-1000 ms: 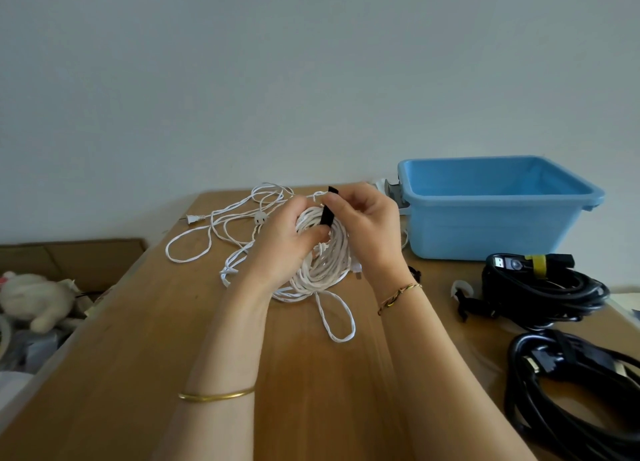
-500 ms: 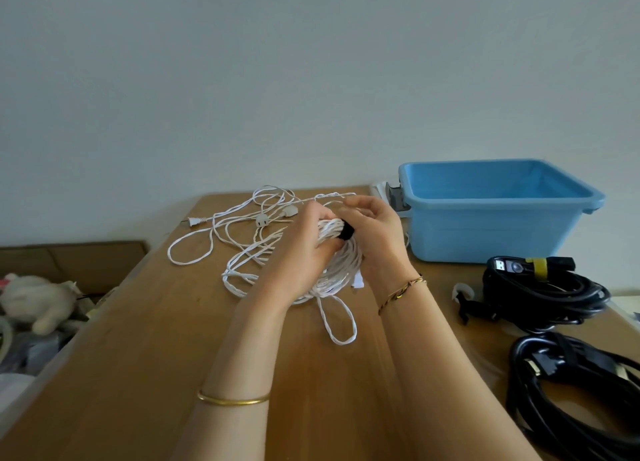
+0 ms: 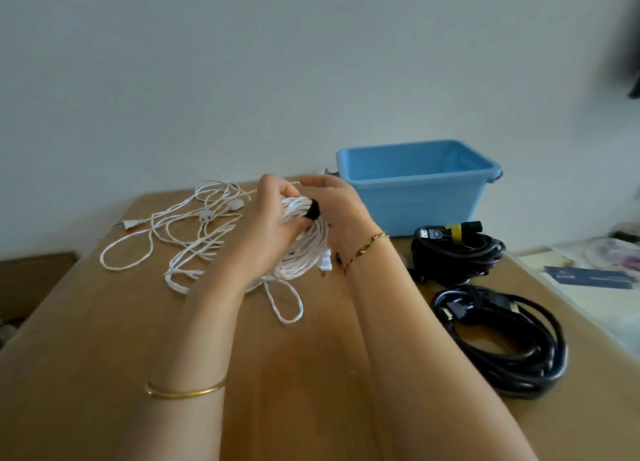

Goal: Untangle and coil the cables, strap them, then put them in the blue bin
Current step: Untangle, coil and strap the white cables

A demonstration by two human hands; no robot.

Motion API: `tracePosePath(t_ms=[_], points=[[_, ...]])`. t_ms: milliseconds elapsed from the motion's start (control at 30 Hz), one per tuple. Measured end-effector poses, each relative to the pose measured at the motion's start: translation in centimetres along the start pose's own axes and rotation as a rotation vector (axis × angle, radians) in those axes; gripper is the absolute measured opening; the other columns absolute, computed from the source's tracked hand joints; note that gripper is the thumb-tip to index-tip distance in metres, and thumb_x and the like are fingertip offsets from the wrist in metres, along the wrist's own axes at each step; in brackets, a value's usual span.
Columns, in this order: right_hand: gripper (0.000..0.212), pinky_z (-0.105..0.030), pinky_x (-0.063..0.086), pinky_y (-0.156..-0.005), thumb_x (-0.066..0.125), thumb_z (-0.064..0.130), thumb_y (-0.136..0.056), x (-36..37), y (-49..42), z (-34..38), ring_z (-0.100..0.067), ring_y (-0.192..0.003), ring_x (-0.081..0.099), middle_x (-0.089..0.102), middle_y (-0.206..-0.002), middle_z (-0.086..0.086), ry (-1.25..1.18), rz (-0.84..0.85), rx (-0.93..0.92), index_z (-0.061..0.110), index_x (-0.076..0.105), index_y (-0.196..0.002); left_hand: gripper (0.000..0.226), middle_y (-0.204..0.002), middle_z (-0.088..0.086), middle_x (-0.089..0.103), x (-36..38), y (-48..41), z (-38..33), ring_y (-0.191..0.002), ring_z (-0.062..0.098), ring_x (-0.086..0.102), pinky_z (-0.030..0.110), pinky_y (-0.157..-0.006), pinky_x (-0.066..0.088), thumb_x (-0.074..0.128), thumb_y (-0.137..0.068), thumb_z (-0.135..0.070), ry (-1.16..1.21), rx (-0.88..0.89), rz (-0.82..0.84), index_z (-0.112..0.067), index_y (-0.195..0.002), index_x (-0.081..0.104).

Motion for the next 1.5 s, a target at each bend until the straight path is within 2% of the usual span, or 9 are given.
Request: tracePosePath(t_ms=[100, 167, 267, 400, 600, 733, 933, 1033, 1500], points=[[0.012, -0.027, 0.046, -0.065, 0.050, 0.010, -0.093, -1.5, 1.5, 2.3, -0.016, -0.072, 0.054, 0.057, -0.080, -0.004, 0.214, -0.138, -0.147, 0.008, 0.061, -0.091, 0.035, -0.093, -0.009, 0.057, 0.4, 0.1, -0.8, -0.081, 0.007, 0.059, 0.024, -0.065, 0.044, 0.068, -0.086, -0.024, 0.104, -0.022, -0.028, -0.022, -0.105, 0.040], [0.032, -0.023, 0.036, -0.055, 0.044, 0.025, -0.096, -2.3, 3.0, 4.4, -0.011, -0.058, 0.043, 0.043, -0.062, 0.003, 0.383, -0.141, -0.245, 0.014, 0.045, -0.066, 0.034, -0.095, -0.001, 0.060, 1.1, -0.1, -1.2, -0.083, 0.013, 0.062, 0.030, -0.069, 0.049, 0.070, -0.083, -0.022, 0.201, -0.073, -0.038, -0.019, -0.104, 0.042], [0.025, -0.020, 0.044, -0.061, 0.055, 0.038, -0.090, -4.3, 5.0, 7.1, -0.013, -0.068, 0.055, 0.055, -0.076, 0.002, 0.597, -0.033, -0.268, 0.013, 0.056, -0.087, 0.033, -0.090, 0.005, 0.064, 3.3, -1.3, -3.2, -0.080, 0.016, 0.065, 0.030, -0.068, 0.052, 0.072, -0.078, -0.019, 0.343, -0.101, 0.016, -0.008, -0.102, 0.053], [0.026, -0.035, 0.055, -0.071, 0.064, 0.022, -0.082, -9.9, 5.7, 9.4, -0.021, -0.080, 0.064, 0.065, -0.097, -0.006, 0.852, -0.113, -0.276, 0.013, 0.061, -0.107, 0.004, -0.059, 0.003, 0.056, 7.6, -3.2, -6.1, -0.049, 0.008, 0.052, 0.022, -0.049, 0.041, 0.065, -0.082, -0.002, 0.477, -0.113, 0.112, 0.001, -0.081, 0.061], [0.020, -0.023, 0.042, -0.057, 0.060, 0.011, -0.086, -16.1, 3.4, 11.1, -0.020, -0.065, 0.049, 0.055, -0.073, -0.010, 0.975, -0.290, -0.295, -0.006, 0.068, -0.095, 0.017, -0.088, 0.008, 0.060, 12.1, -4.5, -6.6, -0.083, 0.019, 0.056, 0.032, -0.073, 0.046, 0.055, -0.096, -0.021, 0.728, -0.243, 0.246, -0.012, -0.081, 0.054], [0.017, -0.027, 0.039, -0.055, 0.060, 0.004, -0.082, -19.2, 1.4, 10.6, -0.024, -0.066, 0.050, 0.053, -0.067, -0.012, 1.059, -0.417, -0.219, -0.009, 0.066, -0.090, 0.015, -0.104, 0.006, 0.059, 11.5, -4.1, -3.0, -0.089, 0.014, 0.055, 0.027, -0.071, 0.051, 0.046, -0.096, -0.008, 0.388, -0.266, 0.128, -0.018, -0.088, 0.054], [0.017, -0.030, 0.038, -0.061, 0.047, 0.001, -0.087, -19.6, 0.2, 6.9, -0.026, -0.075, 0.047, 0.042, -0.065, -0.007, 1.266, -0.409, -0.094, 0.006, 0.043, -0.071, 0.037, -0.112, -0.002, 0.062, 16.5, -1.3, -0.9, -0.102, 0.016, 0.057, 0.032, -0.088, 0.049, 0.071, -0.079, -0.025, -0.150, -0.063, 0.504, -0.020, -0.115, 0.065], [0.016, -0.031, 0.038, -0.065, 0.046, 0.003, -0.087, -19.8, -0.1, 6.4, -0.028, -0.076, 0.048, 0.041, -0.065, -0.006, 1.283, -0.406, -0.078, 0.006, 0.042, -0.071, 0.034, -0.110, 0.006, 0.054, 17.2, -1.2, -0.9, -0.102, 0.023, 0.051, 0.035, -0.086, 0.047, 0.075, -0.075, -0.033, -0.305, -0.025, 0.475, -0.025, -0.107, 0.065], [0.026, -0.033, 0.041, -0.074, 0.046, 0.000, -0.088, -12.9, 2.4, 8.6, -0.033, -0.106, 0.053, 0.058, -0.113, -0.014, 1.374, -0.365, -0.371, 0.004, 0.061, -0.108, 0.018, -0.113, 0.003, 0.054, 11.9, -1.9, 0.9, -0.103, 0.019, 0.053, 0.036, -0.090, 0.047, 0.066, -0.087, -0.023, -0.323, -0.013, 0.170, -0.021, -0.104, 0.060]])
Point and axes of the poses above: each hand's wrist, its own y-axis away from the middle knuckle, its own x-axis out of the palm, z = x × y, the point moved 8 cm from there along -y, towards the middle knuckle
